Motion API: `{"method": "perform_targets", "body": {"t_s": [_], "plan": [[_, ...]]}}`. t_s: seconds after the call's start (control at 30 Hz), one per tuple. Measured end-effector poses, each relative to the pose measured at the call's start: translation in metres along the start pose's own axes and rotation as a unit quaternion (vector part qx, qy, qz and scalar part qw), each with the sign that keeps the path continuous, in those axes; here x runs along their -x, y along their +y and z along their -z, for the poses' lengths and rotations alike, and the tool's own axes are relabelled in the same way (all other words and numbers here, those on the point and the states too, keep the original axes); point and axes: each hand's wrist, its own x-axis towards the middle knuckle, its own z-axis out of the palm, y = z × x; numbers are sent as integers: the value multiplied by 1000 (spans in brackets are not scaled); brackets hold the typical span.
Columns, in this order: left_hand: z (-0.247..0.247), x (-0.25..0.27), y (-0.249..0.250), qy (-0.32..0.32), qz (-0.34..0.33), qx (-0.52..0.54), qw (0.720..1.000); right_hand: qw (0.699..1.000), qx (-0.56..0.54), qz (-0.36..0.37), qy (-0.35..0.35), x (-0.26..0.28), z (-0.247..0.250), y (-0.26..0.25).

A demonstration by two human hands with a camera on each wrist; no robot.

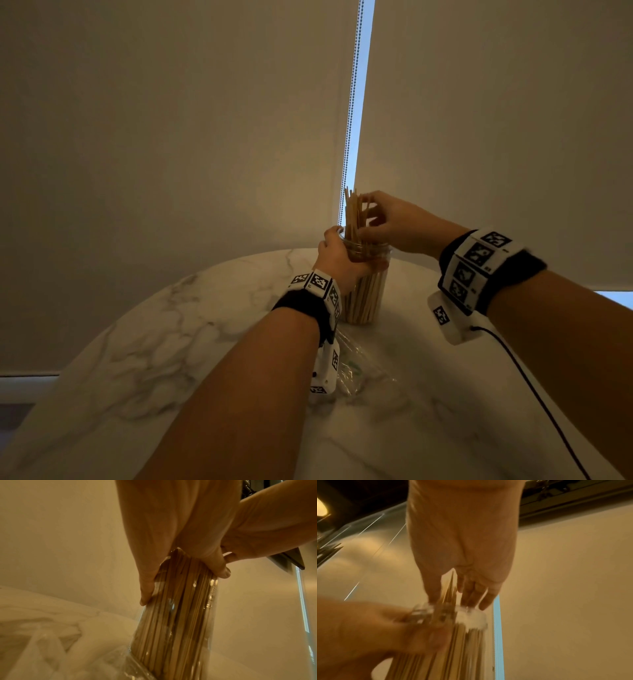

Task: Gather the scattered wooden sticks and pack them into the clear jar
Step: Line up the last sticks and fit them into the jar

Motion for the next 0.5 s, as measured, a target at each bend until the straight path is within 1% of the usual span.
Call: {"method": "perform_targets", "body": {"t_s": [0.03, 0.1, 0.17, 0.23, 0.27, 0.33, 0.43, 0.47, 0.5], "plan": [[0, 0, 0, 3, 0, -1, 1000, 1000, 18, 15, 13, 0, -5, 3], [-1, 1, -1, 8, -1, -1, 1000, 995, 49, 29, 87, 0, -12, 9], [-1, 1, -2, 11, -5, 1, 1000, 986, 52, 36, 155, 1, -16, 12], [-1, 1, -1, 8, -4, 3, 1000, 976, 107, 47, 186, 2, -20, 14], [-1, 1, -1, 6, -4, 4, 1000, 970, 156, 45, 182, 0, -20, 15], [-1, 2, -1, 4, -7, 2, 1000, 964, 231, 33, 132, -5, -19, 15], [-1, 3, -1, 9, -11, 1, 1000, 966, 257, 31, 11, -11, -14, 12], [-1, 3, -1, 9, -13, -2, 1000, 967, 254, 35, -4, -11, -12, 10], [-1, 3, -1, 8, -15, -5, 1000, 971, 238, 32, 1, -10, -9, 9]]}}
